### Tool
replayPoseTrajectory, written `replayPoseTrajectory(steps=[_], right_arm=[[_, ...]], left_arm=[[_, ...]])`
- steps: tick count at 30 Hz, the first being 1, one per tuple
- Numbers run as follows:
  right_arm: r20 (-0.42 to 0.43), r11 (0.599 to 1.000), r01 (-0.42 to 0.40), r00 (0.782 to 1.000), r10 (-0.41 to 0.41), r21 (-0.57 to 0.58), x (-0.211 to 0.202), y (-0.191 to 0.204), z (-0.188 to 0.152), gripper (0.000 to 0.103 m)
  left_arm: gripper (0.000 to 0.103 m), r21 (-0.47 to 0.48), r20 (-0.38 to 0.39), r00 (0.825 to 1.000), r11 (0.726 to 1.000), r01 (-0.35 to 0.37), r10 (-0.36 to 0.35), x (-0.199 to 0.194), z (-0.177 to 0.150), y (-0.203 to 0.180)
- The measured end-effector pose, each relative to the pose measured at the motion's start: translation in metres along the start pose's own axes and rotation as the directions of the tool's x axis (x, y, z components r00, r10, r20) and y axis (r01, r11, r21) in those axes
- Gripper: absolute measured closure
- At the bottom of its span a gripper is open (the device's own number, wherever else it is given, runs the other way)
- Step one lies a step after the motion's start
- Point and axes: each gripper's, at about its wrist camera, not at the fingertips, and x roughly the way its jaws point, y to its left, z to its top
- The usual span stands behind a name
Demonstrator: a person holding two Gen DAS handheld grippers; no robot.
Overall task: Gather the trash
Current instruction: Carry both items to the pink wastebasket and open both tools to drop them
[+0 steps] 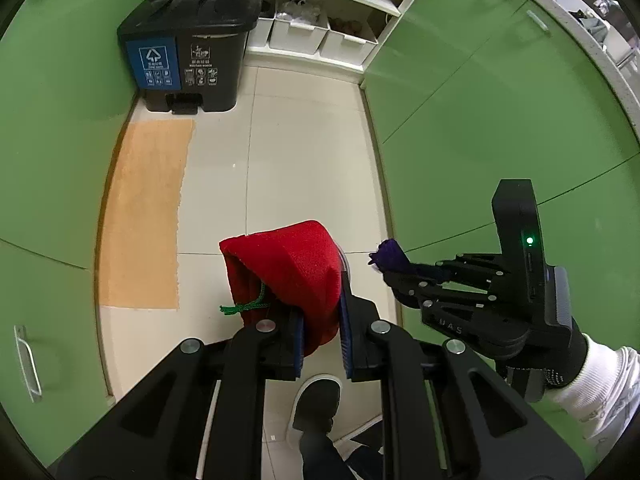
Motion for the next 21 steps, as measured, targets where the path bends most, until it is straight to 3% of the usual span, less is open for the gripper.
replayPoseTrajectory(steps=[2, 4, 19, 20, 21], right_arm=[[0.023, 1.000, 0.009, 1.000, -0.009, 0.010, 0.002, -0.003, -0.002, 0.028], [0.045, 1.000, 0.004, 0.999, -0.005, 0.015, 0.000, -0.005, -0.003, 0.013], [0.074, 0.980, 0.131, 0.987, -0.143, 0.148, -0.055, -0.056, -0.040, 0.008], [0.078, 0.978, 0.133, 0.986, -0.147, 0.161, -0.059, -0.058, -0.042, 0.008], [0.085, 0.974, 0.132, 0.985, -0.150, 0.183, -0.065, -0.063, -0.047, 0.008]], left_arm=[[0.089, 0.000, -0.005, 1.000, 1.000, 0.003, -0.003, 0.008, 0.001, 0.002], [0.089, 0.010, -0.009, 1.000, 1.000, 0.005, -0.005, 0.014, 0.003, 0.002], [0.086, 0.086, -0.091, 0.996, 0.996, 0.026, -0.018, 0.069, 0.020, -0.032], [0.085, 0.092, -0.095, 0.995, 0.995, 0.028, -0.019, 0.073, 0.021, -0.036], [0.076, 0.096, -0.096, 0.995, 0.995, 0.024, -0.015, 0.076, 0.023, -0.038]])
